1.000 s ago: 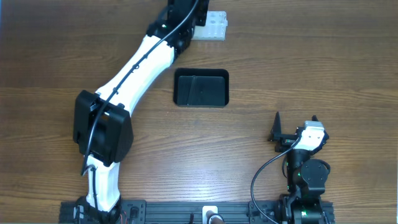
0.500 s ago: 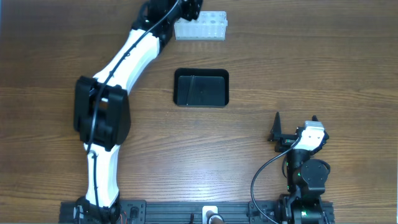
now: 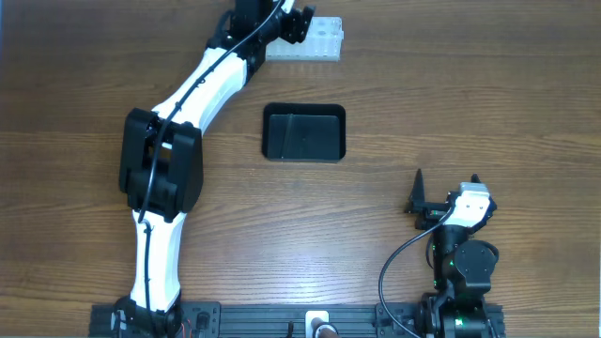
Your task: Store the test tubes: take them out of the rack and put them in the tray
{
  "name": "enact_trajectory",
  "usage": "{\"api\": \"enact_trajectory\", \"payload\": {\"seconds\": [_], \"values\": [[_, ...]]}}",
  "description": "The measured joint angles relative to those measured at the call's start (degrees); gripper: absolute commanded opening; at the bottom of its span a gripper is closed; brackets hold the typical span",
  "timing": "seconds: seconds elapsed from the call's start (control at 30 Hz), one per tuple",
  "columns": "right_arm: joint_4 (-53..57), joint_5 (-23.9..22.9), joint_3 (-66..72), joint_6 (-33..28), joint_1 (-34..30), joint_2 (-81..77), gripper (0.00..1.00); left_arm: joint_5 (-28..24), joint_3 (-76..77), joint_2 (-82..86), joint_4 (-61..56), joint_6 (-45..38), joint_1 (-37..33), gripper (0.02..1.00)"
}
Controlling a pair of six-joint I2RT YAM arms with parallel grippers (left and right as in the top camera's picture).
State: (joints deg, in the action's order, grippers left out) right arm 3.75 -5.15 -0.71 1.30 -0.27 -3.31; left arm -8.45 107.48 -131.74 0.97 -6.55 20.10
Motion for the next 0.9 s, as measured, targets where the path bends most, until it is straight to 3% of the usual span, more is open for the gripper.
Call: {"api": "enact_trajectory", "payload": {"seconds": [0.17, 0.9], "values": [[0.0, 0.0, 0.0, 0.0, 0.0, 0.0, 0.991, -0.2, 0.0, 0.0, -0.3, -0.1, 0.0, 0.606], [0.0, 0.0, 0.0, 0.0, 0.0, 0.0, 0.991, -0.2, 0.0, -2.9, -4.5, -0.1, -0.2, 0.551]]}}
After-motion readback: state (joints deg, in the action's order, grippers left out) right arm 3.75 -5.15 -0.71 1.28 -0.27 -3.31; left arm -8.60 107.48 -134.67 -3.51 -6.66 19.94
